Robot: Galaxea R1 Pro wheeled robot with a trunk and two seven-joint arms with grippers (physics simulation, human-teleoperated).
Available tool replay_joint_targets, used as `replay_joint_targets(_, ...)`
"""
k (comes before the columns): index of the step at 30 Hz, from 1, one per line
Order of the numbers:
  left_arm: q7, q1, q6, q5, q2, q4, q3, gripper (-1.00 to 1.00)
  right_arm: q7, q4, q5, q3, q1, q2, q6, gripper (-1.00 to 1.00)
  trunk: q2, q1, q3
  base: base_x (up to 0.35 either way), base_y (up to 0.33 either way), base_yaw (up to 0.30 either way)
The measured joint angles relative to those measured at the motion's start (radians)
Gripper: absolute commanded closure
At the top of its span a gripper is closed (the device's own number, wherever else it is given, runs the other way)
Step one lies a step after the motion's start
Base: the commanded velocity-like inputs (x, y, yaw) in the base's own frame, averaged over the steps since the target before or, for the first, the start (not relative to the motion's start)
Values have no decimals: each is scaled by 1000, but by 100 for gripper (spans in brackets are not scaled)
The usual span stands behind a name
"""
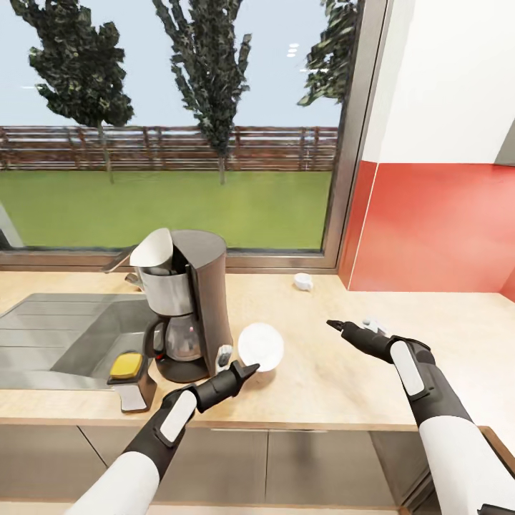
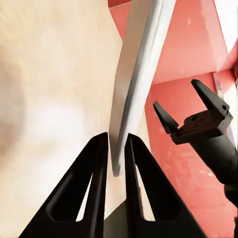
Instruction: Set up a coffee station on the kitchen countertop: keep the coffee maker on the countertop, move the bottle of coffee from the kitchen shelf to the counter next to the coffee maker, place a paper coffee filter on top of the coffee maker, put the saucer next to the coffee maker with the coffee cup on the saucer, and place the electric kettle next to the coffee maker.
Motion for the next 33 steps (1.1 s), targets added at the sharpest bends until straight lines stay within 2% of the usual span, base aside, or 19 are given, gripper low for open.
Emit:
replay_joint_targets(4,52,2,-1,25,-3,0,-1,100,0,0,0,-1,0,0,0,-100,0,0,0,0,0,0)
replay_joint_targets(10,137,29,-9,96,-4,-5,-2,100,0,0,0,-1,0,0,0,-100,0,0,0,-118,0,0)
replay_joint_targets(19,153,33,-9,106,-3,-12,-2,100,0,0,0,-1,0,0,0,-100,0,1,0,-319,0,0)
replay_joint_targets(24,154,32,-9,107,-3,-16,0,100,0,0,0,-1,0,0,0,-100,0,0,0,-78,0,0)
replay_joint_targets(27,156,31,-8,126,-5,-17,2,100,-2,0,0,-1,0,0,0,-100,0,0,0,-9,0,0)
replay_joint_targets(29,173,31,-8,158,-6,-18,2,100,-3,0,1,-1,0,0,0,-100,0,0,0,-3,0,0)
replay_joint_targets(31,226,30,-9,242,-5,-18,4,100,-4,0,0,-1,0,0,0,-100,0,0,0,-1,0,0)
replay_joint_targets(32,270,30,-10,313,-4,-19,3,100,-4,-1,0,-1,0,0,0,-100,0,0,0,0,0,0)
replay_joint_targets(33,287,30,-11,340,-4,-20,2,100,-4,-1,0,-1,0,0,0,-100,0,0,0,0,0,0)
